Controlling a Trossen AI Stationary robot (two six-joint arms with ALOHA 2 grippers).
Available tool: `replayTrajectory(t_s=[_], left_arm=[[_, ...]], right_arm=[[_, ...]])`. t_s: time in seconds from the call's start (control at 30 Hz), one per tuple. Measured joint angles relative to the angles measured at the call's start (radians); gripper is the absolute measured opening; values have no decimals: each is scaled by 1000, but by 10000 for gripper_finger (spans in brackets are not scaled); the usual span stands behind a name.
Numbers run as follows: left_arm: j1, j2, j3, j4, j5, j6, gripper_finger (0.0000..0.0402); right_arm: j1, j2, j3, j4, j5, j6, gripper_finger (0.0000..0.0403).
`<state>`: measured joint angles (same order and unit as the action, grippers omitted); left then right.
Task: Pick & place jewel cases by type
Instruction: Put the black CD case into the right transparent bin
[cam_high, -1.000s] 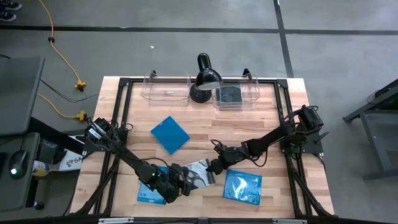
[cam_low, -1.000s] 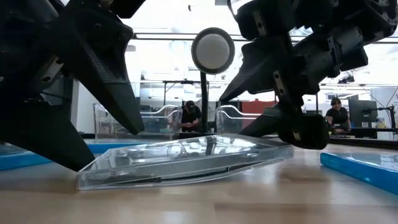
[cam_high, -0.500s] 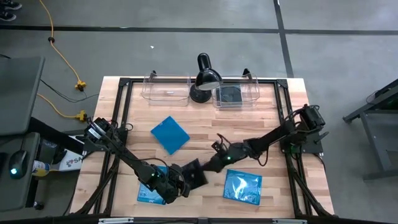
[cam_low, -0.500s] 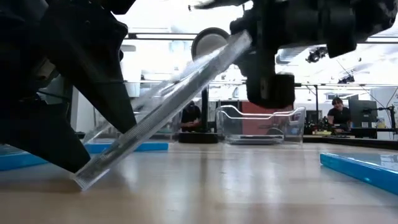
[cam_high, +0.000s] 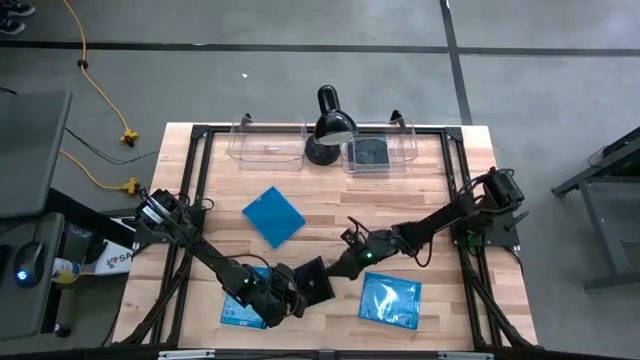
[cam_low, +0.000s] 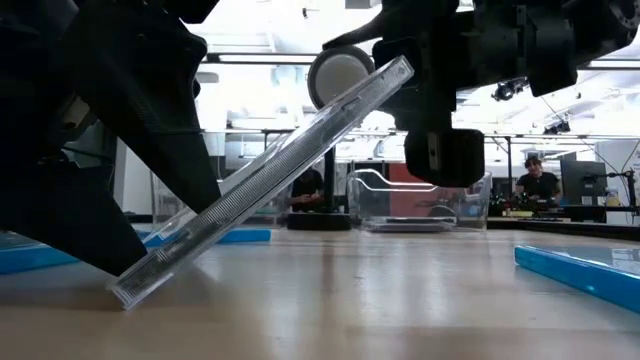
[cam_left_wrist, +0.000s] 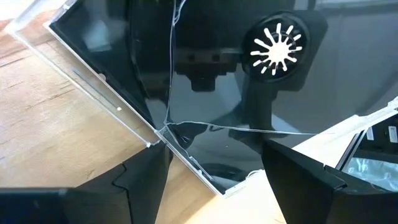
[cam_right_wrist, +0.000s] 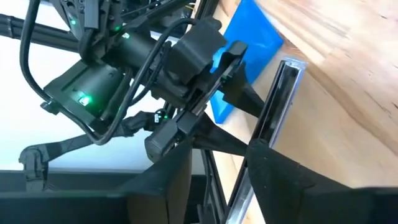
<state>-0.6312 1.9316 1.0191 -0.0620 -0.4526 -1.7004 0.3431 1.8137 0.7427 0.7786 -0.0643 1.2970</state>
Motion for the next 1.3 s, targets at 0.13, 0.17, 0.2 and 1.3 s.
replayTrajectory(t_s=[0.13,0.17,0.2,1.3], left_arm=[[0,0,0,0,0,0,255],[0,0,1,0,0,0,255],[0,0,1,0,0,1,255],[-3,2,2,-12,2,28,255]], right_arm=[[0,1,-1,-2,0,-13,140],[0,1,-1,-1,0,-15,139],[0,1,-1,0,0,-15,138],[72,9,-6,-355,103,30,93]])
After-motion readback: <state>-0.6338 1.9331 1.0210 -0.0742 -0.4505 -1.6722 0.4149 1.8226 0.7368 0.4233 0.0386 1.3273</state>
